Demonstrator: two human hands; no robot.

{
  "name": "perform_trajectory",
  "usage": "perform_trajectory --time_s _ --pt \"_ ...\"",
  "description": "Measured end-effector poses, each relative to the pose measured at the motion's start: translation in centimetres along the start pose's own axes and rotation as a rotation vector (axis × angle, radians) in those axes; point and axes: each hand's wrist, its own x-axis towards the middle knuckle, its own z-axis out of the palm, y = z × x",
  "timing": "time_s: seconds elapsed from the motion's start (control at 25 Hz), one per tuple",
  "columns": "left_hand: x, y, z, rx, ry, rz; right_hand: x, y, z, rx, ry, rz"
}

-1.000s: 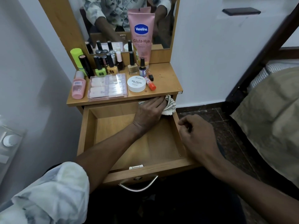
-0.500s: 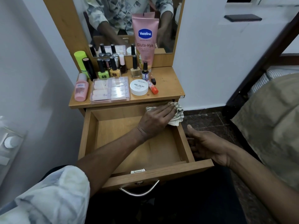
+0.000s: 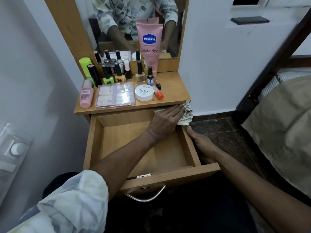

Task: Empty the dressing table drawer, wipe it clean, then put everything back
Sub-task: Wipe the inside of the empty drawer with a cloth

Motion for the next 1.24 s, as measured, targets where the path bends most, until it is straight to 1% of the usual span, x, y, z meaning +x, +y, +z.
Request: perform_trajectory --time_s 0.16,0.24,0.28,0.36,0.4,0.48,0.56,0.64,0.72,0.84,0.88,0.92,1.04,1.08,1.16,1.24 --pt "-0.3 -0.8 -0.7 0.000 -0.071 -0.004 0.9 0.1 0.0 -0.104 0.014 -0.005" --pt "-0.1 -0.8 -1.1 -0.014 -0.113 -0.017 1.3 0.6 -0.1 -0.095 0.045 0.000" --pt "0.2 -0.9 -1.3 -0.023 -0.132 -0.034 1.5 1.0 -0.1 -0.044 0.061 -0.008" --pt "1.2 -0.5 -1.6 -0.072 -0.171 -0.094 2.1 1.8 -0.2 0.150 0.088 0.021" --pt "1.2 -0.1 -1.7 -0.112 -0.191 -0.089 2.3 2.2 -0.4 0.241 0.096 0.048" --pt "0.1 0.7 -2.0 -0.177 -0.232 0.011 2.4 2.5 -0.8 0.336 0.089 0.065" --pt "-1.4 1.5 -2.8 -0.256 -0.261 0.156 2.3 2.3 -1.0 0.339 0.092 0.011" --pt "-1.7 2.1 -3.6 -0.332 -0.249 0.235 2.4 1.8 -1.1 0.348 0.108 0.006" --pt "-1.5 3.0 -4.3 -0.385 -0.271 0.285 2.4 1.5 -1.1 0.366 0.091 0.041" --pt "-2.9 4.3 -4.0 -0.397 -0.390 0.533 2.9 1.7 -1.4 0.354 0.144 0.133" --pt "-3.3 4.3 -4.1 -0.403 -0.424 0.559 3.0 1.9 -1.4 0.345 0.159 0.147" --pt "-3.5 4.2 -4.3 -0.432 -0.438 0.538 3.2 1.9 -1.5 0.337 0.164 0.143" --pt "-3.0 4.7 -5.4 -0.532 -0.401 0.421 3.7 2.1 -1.7 0.341 0.157 0.117" --pt "-2.9 4.6 -6.2 -0.550 -0.417 0.424 3.7 2.3 -1.6 0.346 0.147 0.128" --pt "-3.9 3.5 -7.3 -0.554 -0.463 0.485 3.5 2.6 -1.6 0.362 0.088 0.130" --pt "-5.3 1.4 -8.6 -0.505 -0.557 0.484 3.2 2.1 -1.5 0.334 0.049 0.113"
